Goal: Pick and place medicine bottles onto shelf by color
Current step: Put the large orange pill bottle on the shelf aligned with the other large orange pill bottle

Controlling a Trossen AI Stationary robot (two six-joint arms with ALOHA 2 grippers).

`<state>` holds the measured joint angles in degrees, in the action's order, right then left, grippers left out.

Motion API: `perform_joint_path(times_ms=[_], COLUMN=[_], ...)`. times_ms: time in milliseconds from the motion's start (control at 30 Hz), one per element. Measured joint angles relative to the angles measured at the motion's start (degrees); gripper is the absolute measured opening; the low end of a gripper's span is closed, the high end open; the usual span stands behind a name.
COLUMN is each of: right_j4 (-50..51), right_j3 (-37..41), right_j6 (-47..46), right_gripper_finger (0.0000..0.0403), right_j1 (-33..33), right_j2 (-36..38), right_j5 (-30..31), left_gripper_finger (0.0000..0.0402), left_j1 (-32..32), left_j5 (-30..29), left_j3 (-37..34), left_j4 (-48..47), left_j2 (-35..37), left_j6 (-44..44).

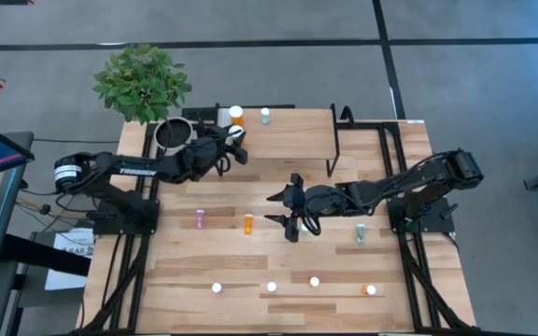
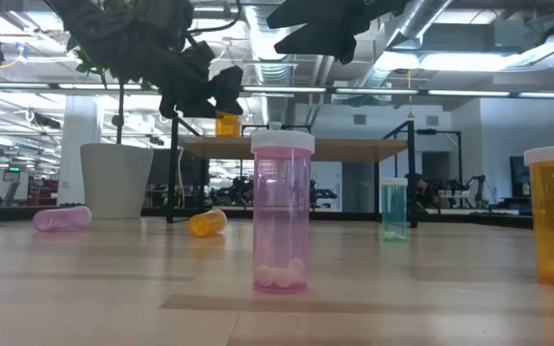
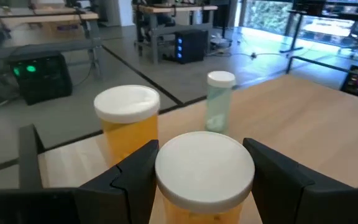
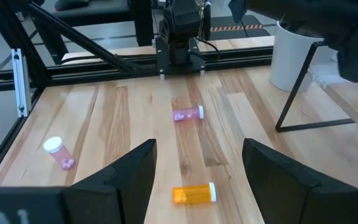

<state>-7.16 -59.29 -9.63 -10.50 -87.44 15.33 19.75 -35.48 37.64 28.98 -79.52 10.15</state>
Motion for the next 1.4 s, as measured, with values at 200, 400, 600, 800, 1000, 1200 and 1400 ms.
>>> perform_joint_path(times_ms=[200, 400, 600, 800, 1000, 1200, 1400], right_j4=[0.03, 0.04, 0.13, 0.31, 0.32, 0.31, 0.33], right_j3=[0.00, 0.00, 0.00, 0.00, 0.02, 0.02, 0.02], right_j6=[0.00, -0.04, -0.07, -0.09, -0.11, -0.13, -0.13], right_gripper_finger=[0.0260, 0.0260, 0.0260, 0.0260, 0.0260, 0.0260, 0.0260], right_j1=[0.00, 0.00, 0.00, 0.00, 0.00, 0.00, -0.02], right_j2=[0.00, 0.00, 0.00, 0.00, 0.00, 0.00, 0.00], right_j5=[0.00, 0.00, 0.00, -0.02, -0.02, -0.02, -0.04], left_gripper_finger=[0.0199, 0.0203, 0.0232, 0.0270, 0.0289, 0.0291, 0.0291], left_j1=[0.22, 0.22, 0.13, 0.09, -0.60, -2.04, -4.91], left_j5=[-1.37, -1.44, -1.51, -1.04, -0.32, -0.32, -3.15], left_j3=[0.21, 0.13, -0.11, -0.10, -0.25, 2.02, 7.39], left_j4=[0.90, 1.12, -0.70, -0.68, -1.32, -2.15, -8.28], left_j2=[-1.89, -1.74, -1.78, -1.73, -0.18, 1.24, 1.24], left_j6=[0.13, 0.21, 0.28, 0.68, 1.37, 0.24, -3.01])
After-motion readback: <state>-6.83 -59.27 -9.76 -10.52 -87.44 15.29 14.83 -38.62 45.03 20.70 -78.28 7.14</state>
